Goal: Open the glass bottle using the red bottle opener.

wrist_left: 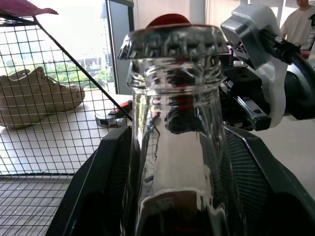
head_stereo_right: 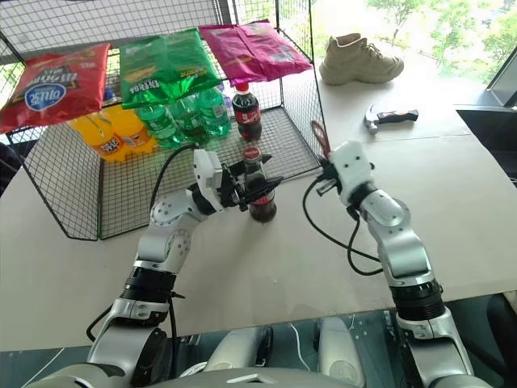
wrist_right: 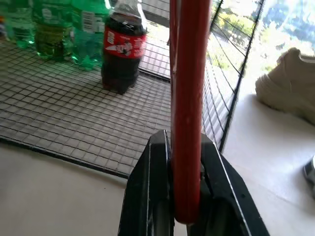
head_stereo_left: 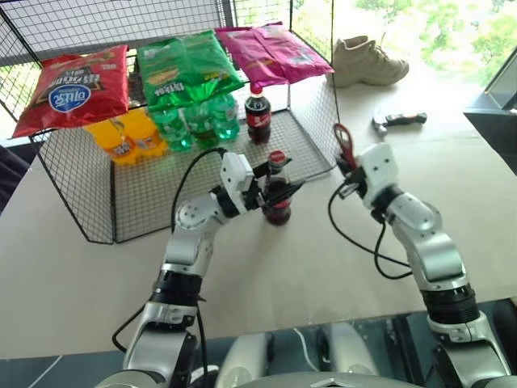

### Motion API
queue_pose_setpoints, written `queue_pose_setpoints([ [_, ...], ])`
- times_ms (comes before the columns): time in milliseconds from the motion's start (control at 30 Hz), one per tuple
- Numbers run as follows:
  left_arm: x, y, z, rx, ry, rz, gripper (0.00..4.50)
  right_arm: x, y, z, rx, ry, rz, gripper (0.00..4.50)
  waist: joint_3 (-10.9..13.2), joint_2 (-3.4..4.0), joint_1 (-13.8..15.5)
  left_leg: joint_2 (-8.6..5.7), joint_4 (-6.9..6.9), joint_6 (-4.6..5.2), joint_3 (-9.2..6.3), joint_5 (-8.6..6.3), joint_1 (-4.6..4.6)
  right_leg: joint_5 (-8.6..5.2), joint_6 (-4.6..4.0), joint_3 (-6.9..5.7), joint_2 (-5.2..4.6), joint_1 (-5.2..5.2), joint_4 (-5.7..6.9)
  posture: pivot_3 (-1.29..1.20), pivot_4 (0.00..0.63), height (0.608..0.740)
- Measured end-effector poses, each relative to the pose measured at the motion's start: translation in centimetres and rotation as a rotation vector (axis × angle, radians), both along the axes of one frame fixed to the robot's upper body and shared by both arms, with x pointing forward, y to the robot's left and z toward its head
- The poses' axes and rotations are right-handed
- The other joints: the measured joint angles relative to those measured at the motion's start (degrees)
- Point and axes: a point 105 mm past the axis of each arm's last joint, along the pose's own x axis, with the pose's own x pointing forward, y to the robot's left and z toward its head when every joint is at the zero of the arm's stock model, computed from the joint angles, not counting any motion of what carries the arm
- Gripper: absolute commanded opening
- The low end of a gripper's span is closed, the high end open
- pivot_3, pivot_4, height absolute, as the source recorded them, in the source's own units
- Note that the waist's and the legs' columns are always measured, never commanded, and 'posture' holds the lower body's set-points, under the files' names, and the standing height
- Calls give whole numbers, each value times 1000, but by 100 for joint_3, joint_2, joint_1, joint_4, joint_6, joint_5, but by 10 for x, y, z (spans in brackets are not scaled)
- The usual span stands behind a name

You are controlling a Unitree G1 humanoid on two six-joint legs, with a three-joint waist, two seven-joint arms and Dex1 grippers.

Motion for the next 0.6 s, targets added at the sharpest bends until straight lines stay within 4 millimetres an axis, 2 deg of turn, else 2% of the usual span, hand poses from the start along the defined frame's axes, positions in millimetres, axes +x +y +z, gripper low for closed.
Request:
queue_pose_setpoints([
  [100,0,-1,0,3,0,-3,2251,-8,23,14,-162,-174,69,0,-1,-1,13,-2,1,0,-1,0,0,0,0,-3,-1,1,-1,0,150,740],
  [200,0,-2,0,4,-1,-3,2251,-14,34,11,-273,-262,111,0,-1,-2,14,-2,1,-1,-1,0,0,0,0,-2,-1,2,-2,0,150,740],
  [300,-1,-2,0,9,-7,-3,2251,-13,36,1,-365,-302,122,0,-1,-2,10,-2,1,-1,-1,1,1,0,0,-1,-1,1,-1,0,150,740],
  [600,0,-2,-1,15,-9,-2,2251,-8,42,5,-518,-462,107,0,-2,-2,11,-2,2,-2,0,1,3,0,0,0,-1,3,0,0,150,740],
])
